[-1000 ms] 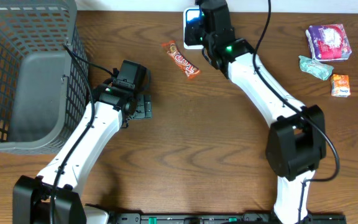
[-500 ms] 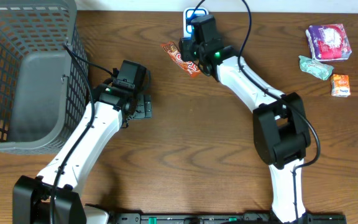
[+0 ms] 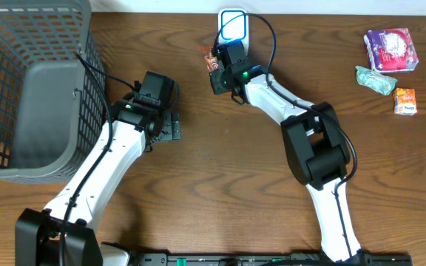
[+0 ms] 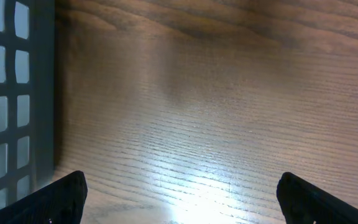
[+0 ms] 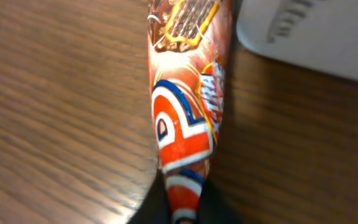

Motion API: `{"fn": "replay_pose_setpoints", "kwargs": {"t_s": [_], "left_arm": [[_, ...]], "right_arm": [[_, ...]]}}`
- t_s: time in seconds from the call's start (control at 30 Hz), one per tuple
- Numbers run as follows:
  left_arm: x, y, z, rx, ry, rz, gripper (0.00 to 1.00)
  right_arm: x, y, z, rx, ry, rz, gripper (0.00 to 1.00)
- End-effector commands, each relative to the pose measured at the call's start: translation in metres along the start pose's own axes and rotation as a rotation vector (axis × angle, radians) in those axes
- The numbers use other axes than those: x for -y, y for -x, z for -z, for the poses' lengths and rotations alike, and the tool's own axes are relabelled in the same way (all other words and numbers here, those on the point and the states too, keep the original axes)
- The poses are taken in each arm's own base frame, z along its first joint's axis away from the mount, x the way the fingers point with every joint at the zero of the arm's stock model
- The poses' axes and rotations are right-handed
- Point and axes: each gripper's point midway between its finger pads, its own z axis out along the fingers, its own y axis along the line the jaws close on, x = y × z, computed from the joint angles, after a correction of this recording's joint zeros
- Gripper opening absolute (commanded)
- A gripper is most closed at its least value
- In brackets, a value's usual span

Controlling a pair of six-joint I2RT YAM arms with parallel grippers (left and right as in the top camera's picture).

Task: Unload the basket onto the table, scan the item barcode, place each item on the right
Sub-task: 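Hold the snack bar at the scanner with the right gripper, then carry the snack bar right and drop it beside the other packs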

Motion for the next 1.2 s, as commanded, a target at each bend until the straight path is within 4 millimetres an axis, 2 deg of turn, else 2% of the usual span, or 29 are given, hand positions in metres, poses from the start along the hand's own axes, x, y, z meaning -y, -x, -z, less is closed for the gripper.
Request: {"fn": "replay_pose_setpoints", "kwargs": {"t_s": [0.0,0.13,0.3,0.37,0.47,0.5,0.57,0.67,0.77,0.87,1.03,1.17], "left_arm": [[-0.004,-0.001,-0.002,-0.001,0.022,-0.002,0.98],[-0.004,-0.001,-0.002,-0.001,0.022,-0.002,0.98],[-0.004,-0.001,-0.002,-0.001,0.022,-0.002,0.98],[-0.004,-0.001,-0.002,-0.001,0.022,-0.002,0.98],[-0.004,-0.001,-0.002,-0.001,0.022,-0.002,0.98],[-0.004,-0.001,-0.002,-0.001,0.022,-0.002,0.98],[-0.004,-0.001,-0.002,-0.001,0.022,-0.002,0.98],[-0.004,-0.001,-0.002,-0.001,0.022,-0.002,0.98],[-0.004,-0.001,-0.002,-0.001,0.022,-0.002,0.98],[-0.004,-0.001,-0.002,-0.001,0.022,-0.002,0.98],[-0.004,-0.001,-0.002,-0.001,0.022,-0.002,0.98],[-0.004,-0.001,-0.002,-0.001,0.022,-0.003,0.98]], "right_arm": [[-0.010,-0.002,0.010,-0.011,0.007,0.044,0.01],[-0.008,0.035,0.045,0.090,-0.023,-0.036,0.01],[-0.015,0.110,0.121,0.331,0.000,-0.052,0.01],[-0.004,0.138,0.154,0.444,-0.047,-0.073,0.01],[0.025,0.162,0.181,0.559,-0.162,-0.120,0.01],[0.035,0.165,0.185,0.577,-0.200,-0.135,0.01],[0.052,0.162,0.179,0.567,-0.239,-0.158,0.01],[0.066,0.149,0.158,0.512,-0.238,-0.191,0.01],[0.066,0.137,0.132,0.457,-0.187,-0.184,0.01],[0.063,0.130,0.119,0.429,-0.157,-0.177,0.01],[0.065,0.134,0.122,0.443,-0.160,-0.180,0.01],[0.092,0.134,0.142,0.449,-0.246,-0.231,0.01]]}}
